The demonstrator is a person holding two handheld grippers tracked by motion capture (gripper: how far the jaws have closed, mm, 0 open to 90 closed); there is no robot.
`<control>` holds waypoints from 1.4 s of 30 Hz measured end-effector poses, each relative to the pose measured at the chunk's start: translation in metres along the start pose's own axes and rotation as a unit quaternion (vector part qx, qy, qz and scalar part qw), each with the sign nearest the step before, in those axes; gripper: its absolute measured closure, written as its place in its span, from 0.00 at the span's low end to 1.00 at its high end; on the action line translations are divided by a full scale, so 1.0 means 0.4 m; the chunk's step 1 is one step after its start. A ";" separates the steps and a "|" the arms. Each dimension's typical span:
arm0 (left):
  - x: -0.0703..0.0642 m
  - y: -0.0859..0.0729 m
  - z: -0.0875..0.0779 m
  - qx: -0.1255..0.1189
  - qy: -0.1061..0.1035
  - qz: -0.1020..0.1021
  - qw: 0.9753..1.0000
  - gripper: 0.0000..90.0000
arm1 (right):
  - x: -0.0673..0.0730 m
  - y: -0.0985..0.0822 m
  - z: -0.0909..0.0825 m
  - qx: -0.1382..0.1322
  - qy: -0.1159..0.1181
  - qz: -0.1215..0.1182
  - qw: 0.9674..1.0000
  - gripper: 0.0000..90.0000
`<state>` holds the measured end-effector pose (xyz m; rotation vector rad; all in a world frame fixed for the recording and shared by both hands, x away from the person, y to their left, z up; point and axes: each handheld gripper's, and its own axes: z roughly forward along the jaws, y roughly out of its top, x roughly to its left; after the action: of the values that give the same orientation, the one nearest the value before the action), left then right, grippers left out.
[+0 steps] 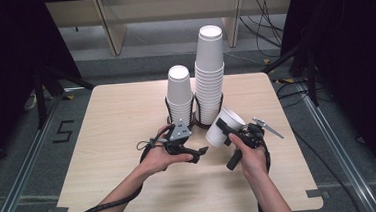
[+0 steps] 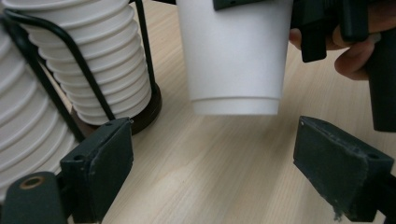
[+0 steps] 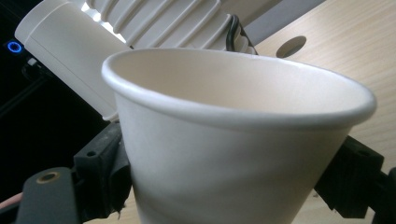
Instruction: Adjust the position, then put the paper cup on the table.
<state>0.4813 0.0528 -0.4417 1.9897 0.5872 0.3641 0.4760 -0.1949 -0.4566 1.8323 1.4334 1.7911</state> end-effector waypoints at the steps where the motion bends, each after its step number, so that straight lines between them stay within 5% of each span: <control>1: 0.001 -0.001 -0.004 0.000 0.004 -0.003 1.000 0.13 | 0.006 0.000 -0.004 0.004 0.002 0.020 1.000 0.20; 3: 0.006 -0.003 -0.010 -0.008 0.008 -0.005 1.000 0.14 | -0.004 0.004 -0.003 -0.007 0.000 -0.014 1.000 0.20; 6: 0.006 -0.004 -0.018 -0.012 0.007 -0.010 1.000 0.14 | 0.003 0.004 -0.006 -0.005 -0.004 -0.006 1.000 0.20; 7: 0.004 -0.006 -0.019 -0.014 0.009 -0.008 1.000 0.14 | -0.001 0.006 -0.008 -0.008 -0.005 -0.030 1.000 0.20; 15: 0.004 -0.017 -0.042 -0.012 0.015 -0.008 1.000 0.14 | 0.006 0.009 -0.024 -0.014 -0.009 -0.038 0.999 0.20; 27: 0.021 -0.027 -0.080 -0.020 0.030 -0.018 0.999 0.14 | 0.004 0.019 -0.048 -0.020 -0.024 -0.104 0.994 0.20; 35: 0.035 -0.056 -0.095 -0.019 0.038 -0.029 0.999 0.14 | 0.005 0.019 -0.056 -0.024 -0.040 -0.162 0.986 0.19; 39: 0.041 -0.074 -0.102 -0.021 0.042 -0.036 0.998 0.14 | -0.009 0.024 -0.064 -0.029 -0.046 -0.204 0.977 0.19; 42: 0.044 -0.084 -0.110 -0.023 0.048 -0.043 0.998 0.14 | -0.013 0.025 -0.070 -0.034 -0.056 -0.207 0.976 0.19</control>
<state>0.4663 0.1083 -0.4508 1.9045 0.7162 0.4180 0.4581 -0.2166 -0.4461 1.4416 1.5501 1.4861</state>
